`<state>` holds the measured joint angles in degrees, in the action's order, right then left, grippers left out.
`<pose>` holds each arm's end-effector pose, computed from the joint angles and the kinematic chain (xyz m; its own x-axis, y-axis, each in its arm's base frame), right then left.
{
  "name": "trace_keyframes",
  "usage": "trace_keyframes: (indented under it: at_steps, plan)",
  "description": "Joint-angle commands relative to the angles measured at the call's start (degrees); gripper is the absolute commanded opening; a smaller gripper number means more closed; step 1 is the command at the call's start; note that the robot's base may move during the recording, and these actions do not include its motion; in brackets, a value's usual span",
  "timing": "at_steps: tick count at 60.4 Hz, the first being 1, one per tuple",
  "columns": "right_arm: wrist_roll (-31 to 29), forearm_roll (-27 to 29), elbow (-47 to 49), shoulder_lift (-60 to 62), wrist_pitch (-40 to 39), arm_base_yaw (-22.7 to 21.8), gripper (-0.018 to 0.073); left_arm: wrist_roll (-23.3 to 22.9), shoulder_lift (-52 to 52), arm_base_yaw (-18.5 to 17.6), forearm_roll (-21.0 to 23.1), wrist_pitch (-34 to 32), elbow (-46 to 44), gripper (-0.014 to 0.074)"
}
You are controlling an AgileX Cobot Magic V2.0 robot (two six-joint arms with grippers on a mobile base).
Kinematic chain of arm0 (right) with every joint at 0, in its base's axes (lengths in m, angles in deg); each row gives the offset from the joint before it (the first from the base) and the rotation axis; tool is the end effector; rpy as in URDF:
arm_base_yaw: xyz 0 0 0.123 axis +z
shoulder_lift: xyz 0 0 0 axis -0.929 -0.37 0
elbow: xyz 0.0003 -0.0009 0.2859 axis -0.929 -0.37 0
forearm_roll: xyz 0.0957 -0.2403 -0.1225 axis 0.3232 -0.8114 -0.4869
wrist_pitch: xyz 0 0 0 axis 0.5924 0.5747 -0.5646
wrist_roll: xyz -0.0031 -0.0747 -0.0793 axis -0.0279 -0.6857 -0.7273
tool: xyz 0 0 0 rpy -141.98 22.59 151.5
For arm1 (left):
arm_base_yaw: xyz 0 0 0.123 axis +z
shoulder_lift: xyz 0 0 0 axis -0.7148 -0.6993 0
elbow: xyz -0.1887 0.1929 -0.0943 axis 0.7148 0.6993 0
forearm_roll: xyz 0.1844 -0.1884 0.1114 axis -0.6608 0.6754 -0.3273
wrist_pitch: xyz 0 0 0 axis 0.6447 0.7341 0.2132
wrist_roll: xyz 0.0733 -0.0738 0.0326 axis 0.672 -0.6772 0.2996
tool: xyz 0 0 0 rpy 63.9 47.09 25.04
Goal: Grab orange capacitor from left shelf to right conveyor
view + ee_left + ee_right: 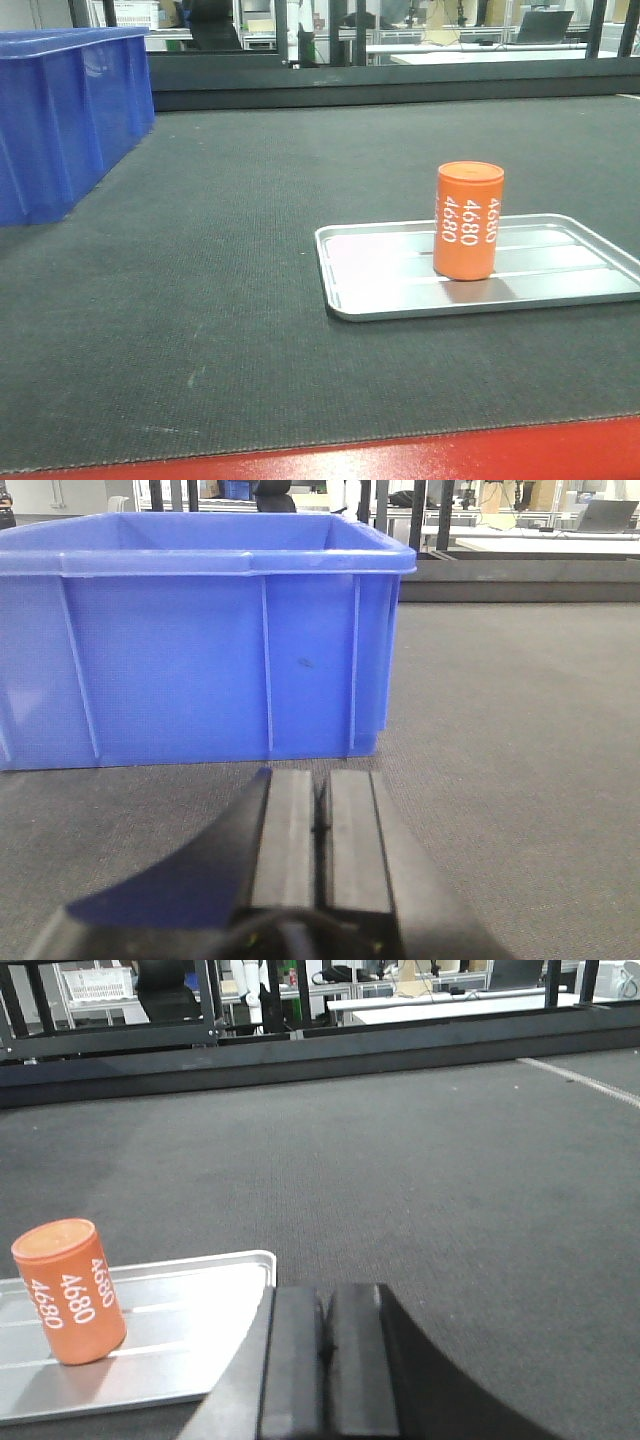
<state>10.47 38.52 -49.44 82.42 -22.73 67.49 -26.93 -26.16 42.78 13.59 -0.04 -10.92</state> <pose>0.1093 -0.0017 0.2014 0.0183 0.1409 -0.9899 0.0129 0.9899 0.1412 0.1087 -0.0053 0.1996 0.0376 -0.0113 -0.9992 0.0504 0.9987 -0.0094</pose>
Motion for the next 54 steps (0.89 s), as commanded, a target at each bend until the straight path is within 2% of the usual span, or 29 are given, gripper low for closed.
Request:
trace_keyframes:
  at_steps: [1, 25, 41, 54]
  plan:
    - [-0.6, 0.3, 1.6, -0.6, -4.9, -0.3, 0.0056, 0.0, 0.4, -0.1, 0.2, -5.0, 1.2, -0.0126]
    - [-0.6, 0.0, 0.6, 0.0, -6.6, 1.3, 0.0056, 0.0, 0.4, -0.1, 0.2, -5.0, 1.2, -0.0126]
    - [-0.6, -0.2, 0.6, 1.8, -2.4, 2.5, 0.0056, 0.0, 0.4, -0.1, 0.2, -5.0, 1.2, -0.0126]
    - [-0.8, -0.8, 0.6, 1.8, -2.4, 2.9, 0.0056, 0.0, 0.4, -0.1, 0.2, -5.0, 1.2, -0.0126]
